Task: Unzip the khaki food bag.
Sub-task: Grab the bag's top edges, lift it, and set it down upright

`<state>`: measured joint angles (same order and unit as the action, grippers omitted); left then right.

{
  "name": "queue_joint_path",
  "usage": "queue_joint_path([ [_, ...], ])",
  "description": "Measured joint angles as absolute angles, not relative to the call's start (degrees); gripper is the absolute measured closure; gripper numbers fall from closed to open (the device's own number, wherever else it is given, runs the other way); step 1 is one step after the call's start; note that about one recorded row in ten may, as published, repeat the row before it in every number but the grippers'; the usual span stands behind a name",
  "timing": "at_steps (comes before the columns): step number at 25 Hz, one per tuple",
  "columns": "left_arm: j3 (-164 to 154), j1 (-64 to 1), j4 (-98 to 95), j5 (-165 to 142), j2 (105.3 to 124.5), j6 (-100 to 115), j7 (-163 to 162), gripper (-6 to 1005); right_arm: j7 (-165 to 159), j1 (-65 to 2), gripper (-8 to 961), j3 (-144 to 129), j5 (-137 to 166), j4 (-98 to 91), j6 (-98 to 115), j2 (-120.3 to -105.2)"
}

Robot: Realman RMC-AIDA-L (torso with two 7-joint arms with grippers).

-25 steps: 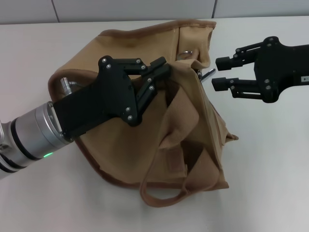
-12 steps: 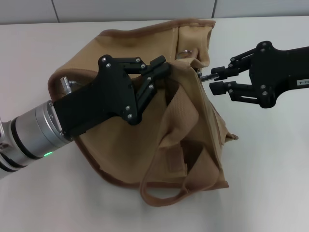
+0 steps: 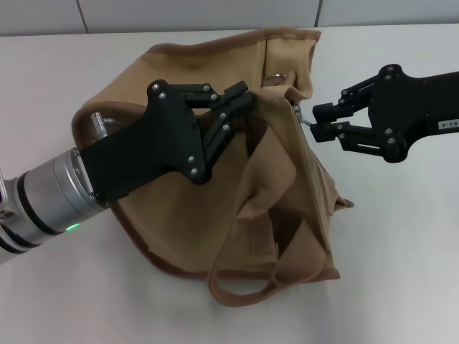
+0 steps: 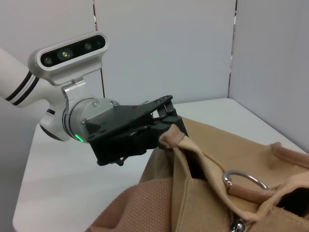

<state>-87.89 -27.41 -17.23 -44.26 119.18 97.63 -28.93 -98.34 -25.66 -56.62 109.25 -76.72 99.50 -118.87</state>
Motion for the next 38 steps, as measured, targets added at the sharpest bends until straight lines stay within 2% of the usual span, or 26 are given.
queue_joint_path([
  [18, -87.9, -27.4, -17.2, -44.4, 119.18, 97.6, -29.0, 968, -96.6, -25.9, 752, -56.8, 109.3, -72.8, 97.6, -118.92],
  [26, -87.9, -27.6, -17.4, -44.5, 119.18, 97.8, -29.2, 968, -94.4, -27.2, 615, -56.7, 109.3, -67.8, 95.4, -119.00],
  [38, -87.9, -27.7, -17.2, -44.5, 119.18, 97.6, -29.3, 968, -93.0, -30.5, 627, -57.1, 109.3, -61.5, 95.5, -118.60],
])
